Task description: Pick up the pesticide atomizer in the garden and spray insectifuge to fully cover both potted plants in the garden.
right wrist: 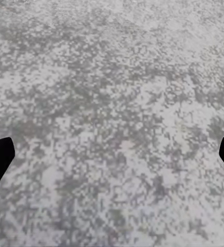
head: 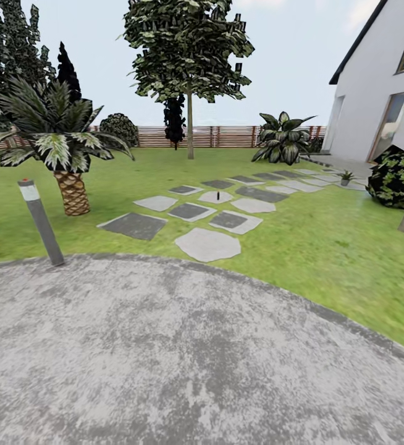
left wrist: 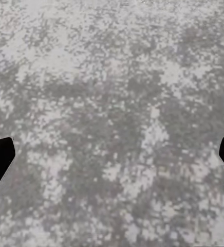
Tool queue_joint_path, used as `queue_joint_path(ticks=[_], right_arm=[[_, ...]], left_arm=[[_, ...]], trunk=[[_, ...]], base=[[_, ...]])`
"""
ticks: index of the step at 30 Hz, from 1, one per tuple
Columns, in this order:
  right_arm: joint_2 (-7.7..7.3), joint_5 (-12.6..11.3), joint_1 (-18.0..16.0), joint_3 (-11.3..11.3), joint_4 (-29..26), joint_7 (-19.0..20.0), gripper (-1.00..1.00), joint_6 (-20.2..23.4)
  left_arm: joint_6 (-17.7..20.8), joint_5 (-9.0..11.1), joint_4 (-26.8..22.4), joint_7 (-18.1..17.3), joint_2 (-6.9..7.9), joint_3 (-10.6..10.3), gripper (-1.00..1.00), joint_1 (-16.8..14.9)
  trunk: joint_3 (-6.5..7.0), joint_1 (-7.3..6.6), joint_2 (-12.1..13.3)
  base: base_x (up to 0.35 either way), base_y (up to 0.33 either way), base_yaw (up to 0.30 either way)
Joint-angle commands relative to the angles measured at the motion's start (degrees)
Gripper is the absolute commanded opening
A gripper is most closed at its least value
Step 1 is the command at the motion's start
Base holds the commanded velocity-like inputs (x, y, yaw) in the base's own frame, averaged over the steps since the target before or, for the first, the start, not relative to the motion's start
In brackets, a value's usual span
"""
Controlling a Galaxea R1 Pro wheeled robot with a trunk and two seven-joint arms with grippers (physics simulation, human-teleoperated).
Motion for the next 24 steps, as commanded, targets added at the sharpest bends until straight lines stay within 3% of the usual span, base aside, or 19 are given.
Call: queue_joint_path(ticks=[1,24], right_arm=[[0.0,0.06,-0.03,0.01,0.03,-0.14,1.0,-0.16],[0.0,0.05,-0.03,0.01,0.11,-0.14,1.0,-0.15]], left_arm=[[-0.21,-0.03,0.05,0.01,-0.01,0.15,1.0,-0.03],[-0.21,-0.03,0.05,0.01,-0.1,0.15,1.0,-0.03]], trunk=[[-0.05,0.02,-0.02],[-0.05,0.02,-0.02]], base=[[0.339,0.0,0.0],[0.339,0.0,0.0]])
